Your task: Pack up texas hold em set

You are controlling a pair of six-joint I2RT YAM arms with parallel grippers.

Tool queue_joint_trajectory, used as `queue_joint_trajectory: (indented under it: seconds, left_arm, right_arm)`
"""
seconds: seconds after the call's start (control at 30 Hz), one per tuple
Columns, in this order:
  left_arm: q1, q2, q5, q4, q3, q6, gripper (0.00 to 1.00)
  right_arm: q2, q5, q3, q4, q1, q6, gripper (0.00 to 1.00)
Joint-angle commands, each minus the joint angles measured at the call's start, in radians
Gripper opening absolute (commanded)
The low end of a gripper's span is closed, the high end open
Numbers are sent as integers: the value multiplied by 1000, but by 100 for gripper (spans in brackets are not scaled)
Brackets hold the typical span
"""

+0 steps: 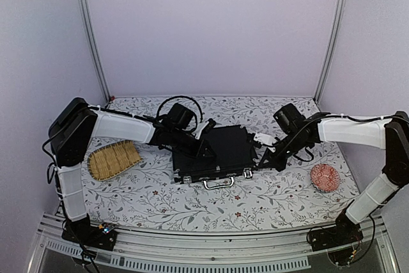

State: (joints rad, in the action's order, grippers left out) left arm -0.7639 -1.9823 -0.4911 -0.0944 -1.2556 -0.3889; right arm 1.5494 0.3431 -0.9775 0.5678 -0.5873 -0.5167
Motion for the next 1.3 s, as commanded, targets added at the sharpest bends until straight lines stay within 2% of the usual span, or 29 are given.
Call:
queue_joint_trajectory:
  seconds: [0.0,0.27,0.77,1.0,1.27]
  left_arm:
    - [-8,-47,58,-78,43,3,0]
    - [-7,-38,65,-78,53,3,0]
    - [-2,-34,69,-86,51,8,0]
    - [0,-33,68,-73,58,5,0]
    - [-1,-39,60,-59,58,5,0]
  right_arm:
    - [4,91,1,-26,-45,-55,3]
    - [88,35,-15,-48,-123,-80,2]
    - [217,-168,-3,-216,-128,-58,2]
    - [173,-262,43,-322,-128,-39,2]
    - [148,-432,158,-540,-130,-86,2]
